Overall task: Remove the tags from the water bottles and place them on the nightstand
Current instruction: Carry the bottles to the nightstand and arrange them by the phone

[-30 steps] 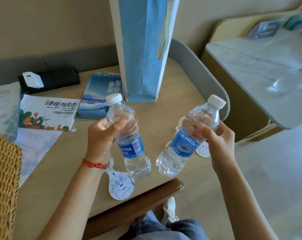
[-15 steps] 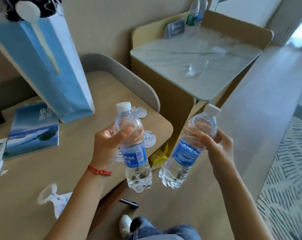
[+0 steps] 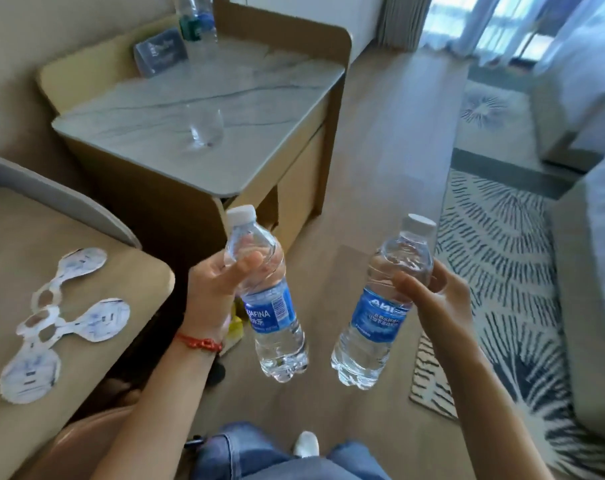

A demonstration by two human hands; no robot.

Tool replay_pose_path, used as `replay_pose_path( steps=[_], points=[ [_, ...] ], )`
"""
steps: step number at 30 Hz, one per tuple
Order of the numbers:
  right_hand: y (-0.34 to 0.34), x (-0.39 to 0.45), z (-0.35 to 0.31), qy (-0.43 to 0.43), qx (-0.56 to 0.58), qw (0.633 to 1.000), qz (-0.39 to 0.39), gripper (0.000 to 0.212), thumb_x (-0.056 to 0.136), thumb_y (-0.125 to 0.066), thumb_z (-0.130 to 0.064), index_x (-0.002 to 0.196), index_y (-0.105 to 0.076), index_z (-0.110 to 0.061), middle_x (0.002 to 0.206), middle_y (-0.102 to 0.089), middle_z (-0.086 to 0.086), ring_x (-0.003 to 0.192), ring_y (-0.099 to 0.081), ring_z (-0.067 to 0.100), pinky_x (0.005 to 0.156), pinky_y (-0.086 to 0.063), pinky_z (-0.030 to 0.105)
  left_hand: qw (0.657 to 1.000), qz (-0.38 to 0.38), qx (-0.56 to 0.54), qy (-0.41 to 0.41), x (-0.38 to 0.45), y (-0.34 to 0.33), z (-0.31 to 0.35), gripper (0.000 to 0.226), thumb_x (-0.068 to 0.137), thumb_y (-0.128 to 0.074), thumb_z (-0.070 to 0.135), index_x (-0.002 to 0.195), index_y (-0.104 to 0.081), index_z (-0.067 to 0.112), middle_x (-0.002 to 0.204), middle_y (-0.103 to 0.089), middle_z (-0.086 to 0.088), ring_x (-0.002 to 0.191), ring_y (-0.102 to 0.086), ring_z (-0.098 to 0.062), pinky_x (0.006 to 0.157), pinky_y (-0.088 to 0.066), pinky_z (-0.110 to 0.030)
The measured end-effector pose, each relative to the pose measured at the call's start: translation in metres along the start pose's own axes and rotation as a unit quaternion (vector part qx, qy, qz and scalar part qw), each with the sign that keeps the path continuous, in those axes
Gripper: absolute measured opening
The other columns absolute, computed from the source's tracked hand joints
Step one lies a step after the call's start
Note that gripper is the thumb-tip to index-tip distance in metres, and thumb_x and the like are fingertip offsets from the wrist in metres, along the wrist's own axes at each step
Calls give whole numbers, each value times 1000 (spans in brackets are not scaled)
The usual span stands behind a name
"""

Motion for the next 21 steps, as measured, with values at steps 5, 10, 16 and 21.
replay_pose_path(
  steps=[5, 10, 16, 21],
  points=[
    [62, 15, 11, -16, 11, 996, 84, 33, 52, -77, -38, 79, -70, -20, 74, -74, -4, 68, -69, 8, 59, -51, 15, 998, -62, 14, 23, 39, -69, -14, 58, 34, -83, 59, 76, -74, 20, 73, -73, 2, 74, -69, -17, 63, -55, -27],
    [97, 52, 25, -32, 8, 991, 130, 19, 59, -76, -26, 76, -70, -22, 73, -74, -6, 66, -69, 6, 57, -49, 11, 994, -95, 26, 47, 87, -116, -24, 65, 30, -83, 60, 78, -72, 16, 73, -72, 2, 73, -68, -19, 64, -55, -28],
    [122, 134, 45, -40, 8, 985, 166, 20, 58, -75, -28, 78, -71, -23, 75, -74, -7, 68, -69, 7, 59, -51, 13, 989, -125, 27, 74, 177, -166, -48, 75, 34, -83, 51, 89, -68, 3, 78, -69, -6, 73, -66, -21, 66, -53, -30],
    [137, 235, 50, -47, -7, 981, 189, 39, 50, -74, -44, 82, -69, -21, 76, -74, -6, 68, -69, 7, 58, -51, 12, 986, -130, 27, 99, 277, -211, -59, 61, 45, -74, 42, 88, -66, -1, 78, -68, -8, 74, -66, -23, 69, -53, -34]
  ],
)
Point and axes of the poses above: each hand's wrist, its own x-axis towards the middle knuckle, its own y-axis out of the back of the hand, z = x × y, the point moved 3 cm from there along x, towards the middle knuckle
